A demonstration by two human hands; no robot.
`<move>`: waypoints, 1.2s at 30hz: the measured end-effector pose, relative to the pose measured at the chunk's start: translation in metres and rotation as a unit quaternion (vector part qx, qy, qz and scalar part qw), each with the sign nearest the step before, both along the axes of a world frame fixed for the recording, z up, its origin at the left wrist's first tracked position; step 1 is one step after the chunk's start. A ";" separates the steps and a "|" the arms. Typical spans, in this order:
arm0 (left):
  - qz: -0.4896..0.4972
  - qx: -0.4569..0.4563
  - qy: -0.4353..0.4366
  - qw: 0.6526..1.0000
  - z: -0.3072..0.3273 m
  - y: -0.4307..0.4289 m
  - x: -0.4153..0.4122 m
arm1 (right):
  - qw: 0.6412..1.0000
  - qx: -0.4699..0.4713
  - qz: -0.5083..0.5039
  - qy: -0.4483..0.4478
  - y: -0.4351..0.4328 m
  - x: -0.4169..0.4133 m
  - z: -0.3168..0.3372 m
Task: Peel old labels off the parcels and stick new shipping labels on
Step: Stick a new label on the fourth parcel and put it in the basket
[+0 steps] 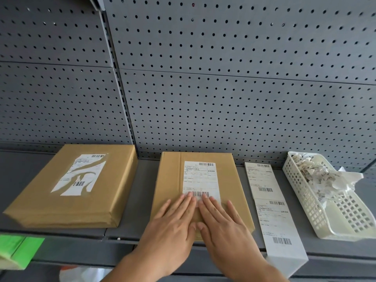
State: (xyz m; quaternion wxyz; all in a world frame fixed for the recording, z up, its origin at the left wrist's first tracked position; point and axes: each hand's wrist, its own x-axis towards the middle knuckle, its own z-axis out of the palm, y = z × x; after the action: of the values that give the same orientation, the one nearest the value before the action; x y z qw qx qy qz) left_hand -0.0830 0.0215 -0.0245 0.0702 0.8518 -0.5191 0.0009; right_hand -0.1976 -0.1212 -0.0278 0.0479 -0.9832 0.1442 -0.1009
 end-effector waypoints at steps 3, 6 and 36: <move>0.009 -0.019 -0.025 0.999 0.000 0.001 0.000 | 1.000 -0.001 -0.021 0.013 -0.002 -0.004 0.001; 0.016 -0.026 -0.027 0.999 -0.002 0.006 0.003 | 0.999 0.005 -0.042 0.013 -0.009 -0.011 0.002; 0.058 -0.046 0.084 0.994 0.026 -0.015 0.030 | 0.996 0.076 -0.046 0.006 -0.040 0.006 0.018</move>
State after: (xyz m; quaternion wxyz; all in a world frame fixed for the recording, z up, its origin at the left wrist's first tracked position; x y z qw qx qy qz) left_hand -0.0535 0.0063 0.0012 0.1527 0.8732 -0.4609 -0.0426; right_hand -0.1918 -0.1617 -0.0100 0.1173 -0.9696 0.1971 -0.0854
